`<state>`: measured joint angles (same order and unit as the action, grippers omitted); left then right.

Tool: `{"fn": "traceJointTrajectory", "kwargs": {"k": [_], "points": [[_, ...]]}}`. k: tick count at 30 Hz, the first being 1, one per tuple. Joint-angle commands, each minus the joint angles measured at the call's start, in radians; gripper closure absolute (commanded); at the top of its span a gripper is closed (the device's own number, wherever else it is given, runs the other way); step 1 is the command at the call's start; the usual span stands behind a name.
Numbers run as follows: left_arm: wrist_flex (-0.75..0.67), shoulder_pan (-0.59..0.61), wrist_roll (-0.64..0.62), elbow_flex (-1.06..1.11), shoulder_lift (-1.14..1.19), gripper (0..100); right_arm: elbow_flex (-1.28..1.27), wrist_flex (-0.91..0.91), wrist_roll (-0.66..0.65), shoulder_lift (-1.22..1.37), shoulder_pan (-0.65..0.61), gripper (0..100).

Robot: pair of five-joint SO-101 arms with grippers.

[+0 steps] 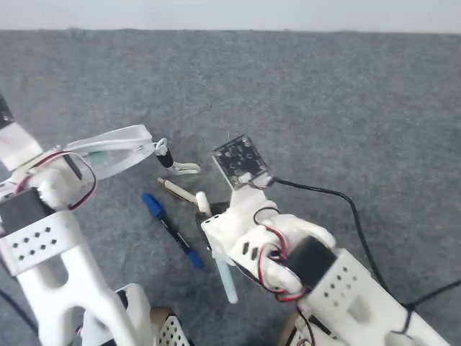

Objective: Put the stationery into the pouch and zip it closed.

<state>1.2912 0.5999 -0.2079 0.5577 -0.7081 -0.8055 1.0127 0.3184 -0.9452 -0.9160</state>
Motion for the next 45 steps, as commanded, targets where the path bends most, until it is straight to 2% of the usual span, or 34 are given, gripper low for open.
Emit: {"fn": "traceJointTrajectory", "kwargs": {"k": [1,7,19,27,34,39,45], "points": [[-0.029,0.003,-0.015,-0.01,-0.002,99,-0.037,-0.12,0.005,-0.119,0.001,99.2],[-0.029,0.003,-0.015,-0.01,-0.002,99,-0.051,-0.203,-0.005,-0.157,0.001,99.2],[-0.029,0.003,-0.015,-0.01,-0.002,99,-0.052,-0.584,-0.244,-0.148,0.001,99.2],[-0.029,0.002,-0.015,-0.01,-0.002,99,-0.052,-0.832,-0.342,-0.148,-0.004,99.2],[-0.029,0.002,-0.015,-0.01,-0.002,99,-0.052,-1.017,-0.347,-0.133,-0.004,99.2],[-0.029,0.002,-0.015,-0.01,-0.002,99,-0.051,-1.228,-0.354,-0.024,-0.002,99.2],[-0.029,0.002,-0.017,-0.01,-0.002,99,-0.049,-1.397,-0.354,0.117,-0.004,99.2]]}}
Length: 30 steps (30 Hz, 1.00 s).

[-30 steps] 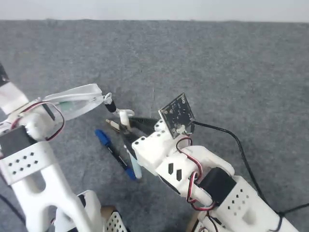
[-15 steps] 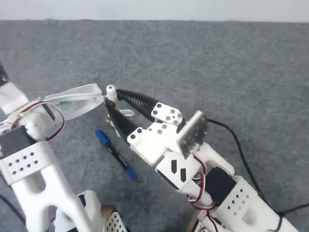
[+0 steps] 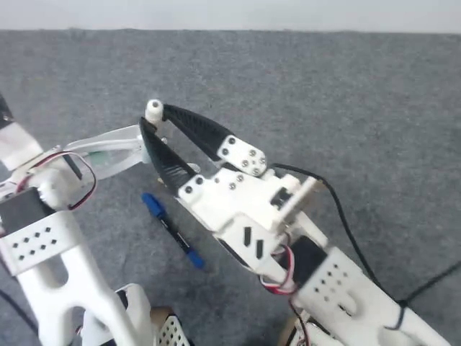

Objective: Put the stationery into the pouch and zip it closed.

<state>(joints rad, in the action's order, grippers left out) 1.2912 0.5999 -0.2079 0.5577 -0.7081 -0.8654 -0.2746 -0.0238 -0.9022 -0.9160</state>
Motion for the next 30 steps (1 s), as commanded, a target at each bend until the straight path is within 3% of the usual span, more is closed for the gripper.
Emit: {"fn": "traceJointTrajectory", "kwargs": {"k": [1,6,22,30], "points": [[-0.029,0.002,-0.017,-0.01,-0.002,99,0.012,-0.137,-0.012,0.096,-0.004,99.2],[-0.029,-0.025,-0.017,-0.012,-0.002,99,0.012,-0.312,-0.014,0.197,-0.047,99.2],[-0.031,-0.063,-0.017,-0.013,-0.002,99,0.011,-0.595,-0.015,0.493,-0.07,99.2],[-0.031,-0.063,-0.017,-0.01,-0.002,99,0.012,-0.725,-0.17,0.691,-0.053,99.2]]}}
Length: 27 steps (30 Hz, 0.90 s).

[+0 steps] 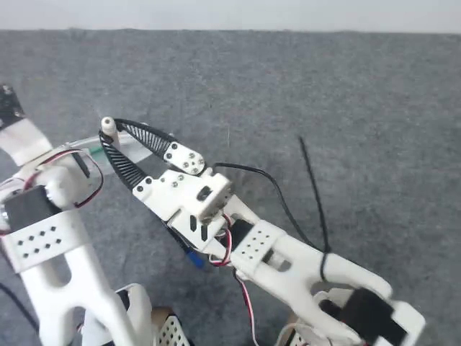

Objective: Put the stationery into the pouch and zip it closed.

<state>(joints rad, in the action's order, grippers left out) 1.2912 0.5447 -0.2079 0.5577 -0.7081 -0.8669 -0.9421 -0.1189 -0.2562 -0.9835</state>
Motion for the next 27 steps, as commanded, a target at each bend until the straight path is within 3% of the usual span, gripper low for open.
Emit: {"fn": "traceJointTrajectory", "kwargs": {"k": [1,8,13,23,27], "points": [[-0.031,-0.006,-0.017,-0.01,-0.002,99,0.014,-0.054,-0.092,0.061,0.015,99.2],[-0.031,-0.005,-0.015,-0.01,-0.002,99,-0.006,-0.053,-0.219,0.105,0.013,96.8],[-0.031,-0.005,-0.015,-0.008,0.0,99,-0.06,-0.051,-0.279,0.104,-0.03,77.7],[-0.031,-0.005,-0.015,-0.008,0.0,99,-0.112,-0.051,-0.301,0.094,-0.053,83.5],[-0.031,-0.003,-0.015,-0.008,0.0,99,-0.137,0.067,-0.299,-0.015,-0.053,83.5]]}}
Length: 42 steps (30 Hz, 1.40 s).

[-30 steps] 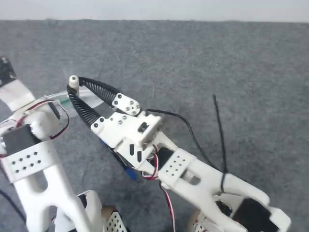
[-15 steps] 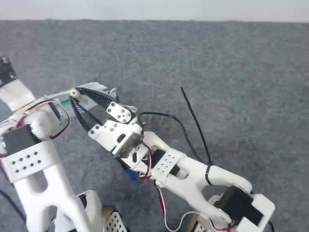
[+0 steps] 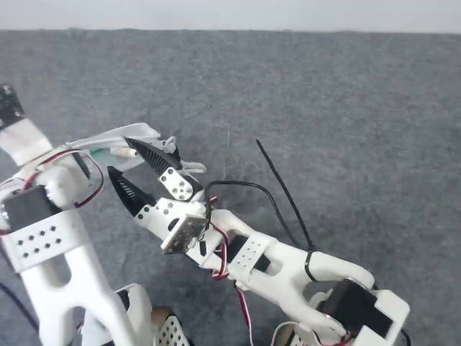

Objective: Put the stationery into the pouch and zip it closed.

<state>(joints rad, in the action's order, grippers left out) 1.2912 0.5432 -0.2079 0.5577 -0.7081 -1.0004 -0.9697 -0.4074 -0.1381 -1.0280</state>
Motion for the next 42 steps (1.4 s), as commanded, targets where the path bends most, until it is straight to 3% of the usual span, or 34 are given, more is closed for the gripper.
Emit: {"fn": "traceJointTrajectory", "kwargs": {"k": [1,5,11,23,35,42], "points": [[-0.037,0.0,-0.015,-0.01,0.0,99,-0.009,0.153,-0.008,-0.176,-0.008,83.5],[-0.051,0.064,-0.044,-0.01,0.0,99,-0.021,0.42,0.003,-0.375,-0.008,83.5],[-0.052,0.094,-0.057,-0.012,-0.002,99,0.005,0.791,0.133,-0.605,-0.004,83.9],[-0.064,0.106,-0.092,-0.012,-0.002,99,0.098,1.311,0.425,-0.645,0.042,83.9],[-0.133,0.293,-0.123,-0.016,-0.002,99,0.262,1.383,0.434,-0.257,0.058,83.9],[-0.132,0.299,-0.123,-0.016,-0.002,99,0.439,1.417,0.434,0.019,0.107,84.0]]}}
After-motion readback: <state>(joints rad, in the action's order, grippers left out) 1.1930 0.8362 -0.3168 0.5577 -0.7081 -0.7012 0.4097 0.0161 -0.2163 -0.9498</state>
